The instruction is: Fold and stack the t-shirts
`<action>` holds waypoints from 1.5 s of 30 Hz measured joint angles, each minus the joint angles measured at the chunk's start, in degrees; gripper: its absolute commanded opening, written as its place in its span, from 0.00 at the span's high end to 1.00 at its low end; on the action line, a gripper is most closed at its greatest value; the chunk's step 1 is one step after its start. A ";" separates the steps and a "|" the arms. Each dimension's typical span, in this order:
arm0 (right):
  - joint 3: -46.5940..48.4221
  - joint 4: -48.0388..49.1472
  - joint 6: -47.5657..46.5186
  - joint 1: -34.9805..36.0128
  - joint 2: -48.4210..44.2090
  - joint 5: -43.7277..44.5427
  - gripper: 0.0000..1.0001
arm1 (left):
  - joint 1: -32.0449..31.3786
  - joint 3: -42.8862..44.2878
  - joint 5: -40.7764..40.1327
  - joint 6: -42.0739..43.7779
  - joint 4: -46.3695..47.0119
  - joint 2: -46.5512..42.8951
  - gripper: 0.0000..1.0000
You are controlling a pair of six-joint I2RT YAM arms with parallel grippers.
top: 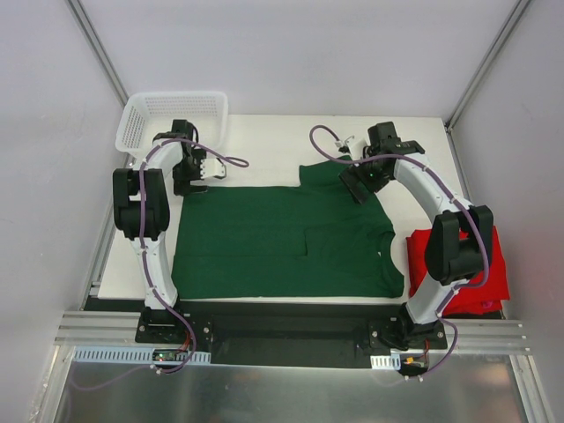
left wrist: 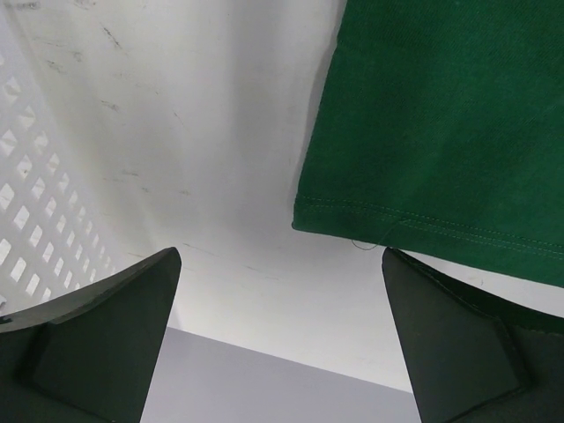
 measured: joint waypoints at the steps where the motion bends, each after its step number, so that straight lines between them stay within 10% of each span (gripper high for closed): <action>1: 0.13 -0.13 0.00 0.04 0.00 0.02 0.04 | 0.00 0.07 0.00 -0.02 -0.13 0.09 0.01; 38: 0.42 -0.13 -0.44 1.14 0.00 0.00 0.04 | -2.60 6.99 -3.96 -1.11 -4.50 5.73 0.05; 45: 0.42 -0.13 -0.46 1.18 0.00 0.00 0.04 | -2.58 7.56 -4.50 -2.01 -4.35 6.29 0.33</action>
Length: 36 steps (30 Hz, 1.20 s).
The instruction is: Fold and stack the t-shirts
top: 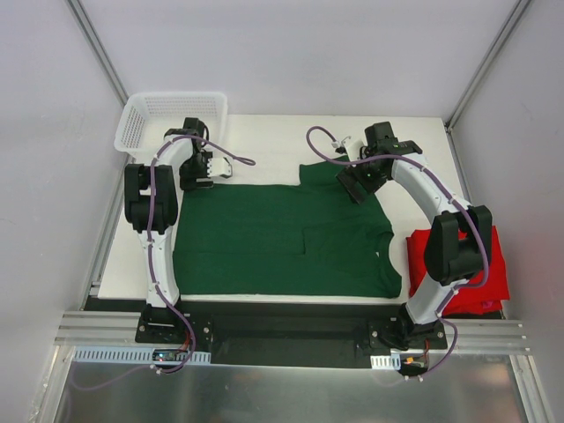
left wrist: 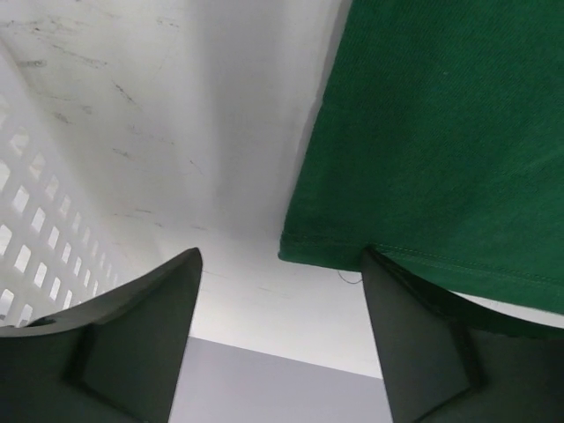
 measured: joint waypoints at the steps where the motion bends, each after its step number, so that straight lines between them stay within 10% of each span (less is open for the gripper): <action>1: 0.00 -0.02 -0.02 0.00 0.02 0.00 0.04 | 0.00 0.00 0.00 -0.17 0.04 0.02 0.38; 11: 0.00 -0.02 -0.46 0.04 0.17 0.00 0.04 | 0.00 -0.15 -1.07 -1.62 0.98 0.09 0.56; 27: 0.00 -0.04 -0.61 0.33 0.87 0.02 0.04 | -0.04 -1.09 -1.66 -1.77 1.53 0.09 0.57; 30: 0.00 -0.04 -0.61 0.33 0.87 0.02 0.04 | -0.04 -1.09 -1.64 -2.01 1.49 0.09 0.68; 31: 0.00 -0.04 -0.63 0.33 0.87 0.02 0.04 | -0.07 -1.11 -1.62 -2.16 1.44 0.09 0.97; 36: 0.00 -0.04 -0.63 0.33 0.87 0.02 0.04 | -0.13 -1.11 -2.01 -3.19 1.42 0.09 1.00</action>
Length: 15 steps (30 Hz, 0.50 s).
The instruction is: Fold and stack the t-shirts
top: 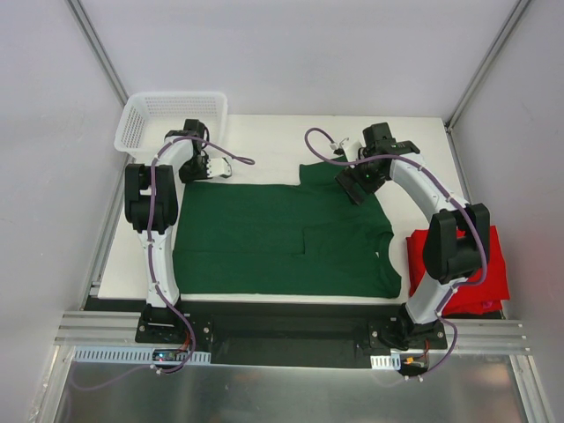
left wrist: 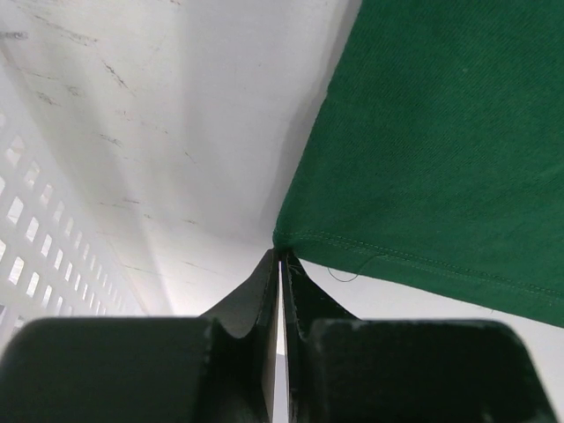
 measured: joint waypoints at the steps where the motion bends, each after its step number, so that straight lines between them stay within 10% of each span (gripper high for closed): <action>1: 0.00 0.02 -0.02 0.00 0.00 0.00 0.04 | 0.00 0.00 -0.02 -0.20 0.00 0.00 1.00; 15: 0.00 0.11 -0.02 0.04 0.11 1.03 0.04 | -0.04 -0.44 -0.55 -0.96 0.37 0.00 1.00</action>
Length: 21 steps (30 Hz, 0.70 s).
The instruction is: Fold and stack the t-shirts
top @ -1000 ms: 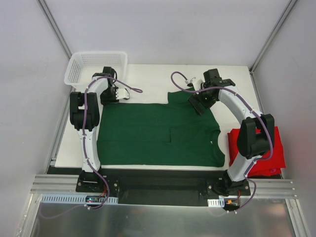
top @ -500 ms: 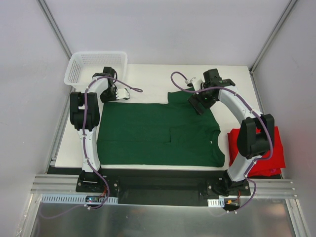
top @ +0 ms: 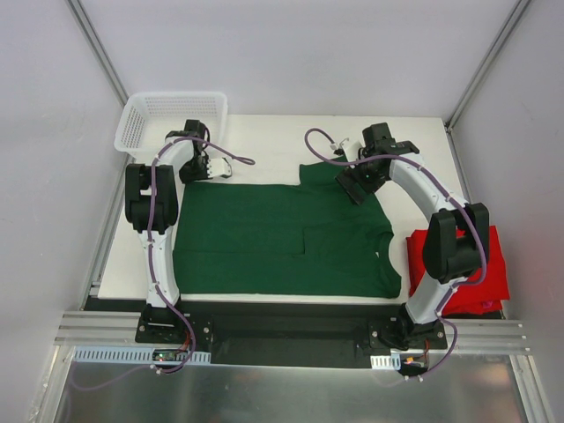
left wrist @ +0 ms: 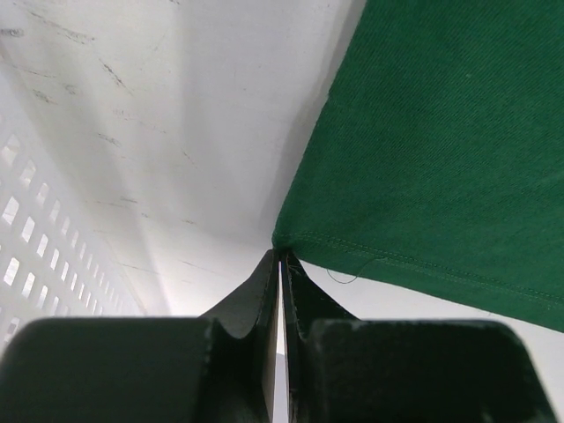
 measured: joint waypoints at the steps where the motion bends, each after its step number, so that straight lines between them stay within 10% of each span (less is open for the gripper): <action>1: 0.00 0.00 0.00 0.00 0.09 0.02 0.04 | -0.11 0.00 -0.04 0.00 0.02 0.00 1.00; 21: 0.00 0.42 0.00 0.00 0.22 0.04 0.04 | -1.09 -0.20 -0.11 -0.35 0.02 -0.35 1.00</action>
